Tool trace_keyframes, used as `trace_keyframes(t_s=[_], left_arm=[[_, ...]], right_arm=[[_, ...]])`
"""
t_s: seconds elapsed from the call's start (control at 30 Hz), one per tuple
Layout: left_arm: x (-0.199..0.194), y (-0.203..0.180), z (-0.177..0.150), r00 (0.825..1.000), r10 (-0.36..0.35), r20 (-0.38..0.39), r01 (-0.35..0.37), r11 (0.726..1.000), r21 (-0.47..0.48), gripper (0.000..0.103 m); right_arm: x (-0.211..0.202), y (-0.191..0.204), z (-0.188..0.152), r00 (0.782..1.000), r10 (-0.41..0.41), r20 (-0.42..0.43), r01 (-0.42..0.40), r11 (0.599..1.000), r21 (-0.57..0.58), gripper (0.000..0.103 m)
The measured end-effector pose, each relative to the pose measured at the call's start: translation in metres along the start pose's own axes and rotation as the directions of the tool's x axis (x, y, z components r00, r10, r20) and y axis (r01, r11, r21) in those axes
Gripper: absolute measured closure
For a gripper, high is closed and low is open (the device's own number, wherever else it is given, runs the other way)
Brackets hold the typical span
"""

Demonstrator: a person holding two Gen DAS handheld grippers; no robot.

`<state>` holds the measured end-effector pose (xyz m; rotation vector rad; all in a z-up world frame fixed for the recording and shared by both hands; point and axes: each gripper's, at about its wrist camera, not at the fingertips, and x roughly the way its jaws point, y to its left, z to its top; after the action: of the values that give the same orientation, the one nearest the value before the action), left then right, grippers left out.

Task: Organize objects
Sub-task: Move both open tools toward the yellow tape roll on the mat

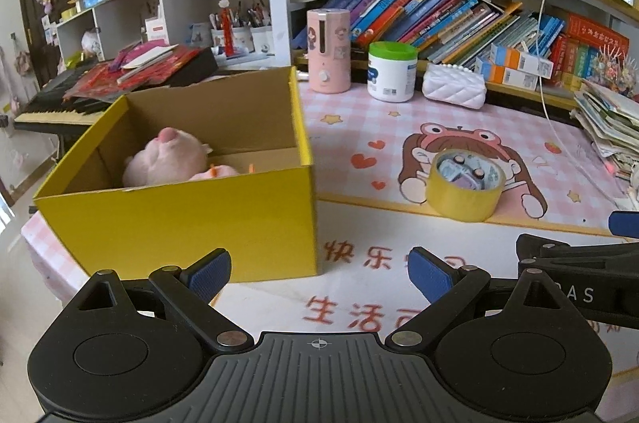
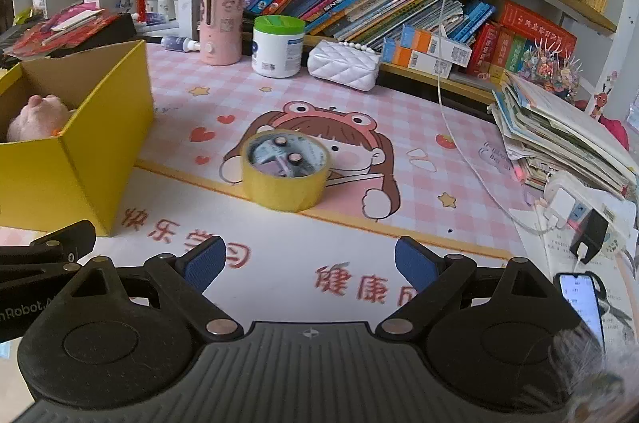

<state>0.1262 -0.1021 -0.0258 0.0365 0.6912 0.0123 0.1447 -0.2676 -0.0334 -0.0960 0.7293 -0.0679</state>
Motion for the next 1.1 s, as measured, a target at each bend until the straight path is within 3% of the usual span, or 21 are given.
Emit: trace_keyframes(t_s=[0.3,0.87,1.1], left_arm=[[0.011,-0.032,0.011,1.0,0.008,-0.001,-0.008,1.0,0.011,0.006],[0.025,-0.068,0.026,0.999,-0.03,0.029,0.028,0.998,0.058,0.007],[0.036,-0.071,0.029,0.999,-0.049,0.016,0.048,0.997,0.053,0.02]], right_arm=[[0.02,-0.032,0.009,1.0,0.023,-0.001,-0.023,1.0,0.017,0.012],[0.037,-0.07,0.015,0.997,0.07,0.023,-0.071,0.995,0.075,0.023],[0.046,-0.077,0.02,0.994,0.101,0.034,-0.104,0.988,0.11,0.037]])
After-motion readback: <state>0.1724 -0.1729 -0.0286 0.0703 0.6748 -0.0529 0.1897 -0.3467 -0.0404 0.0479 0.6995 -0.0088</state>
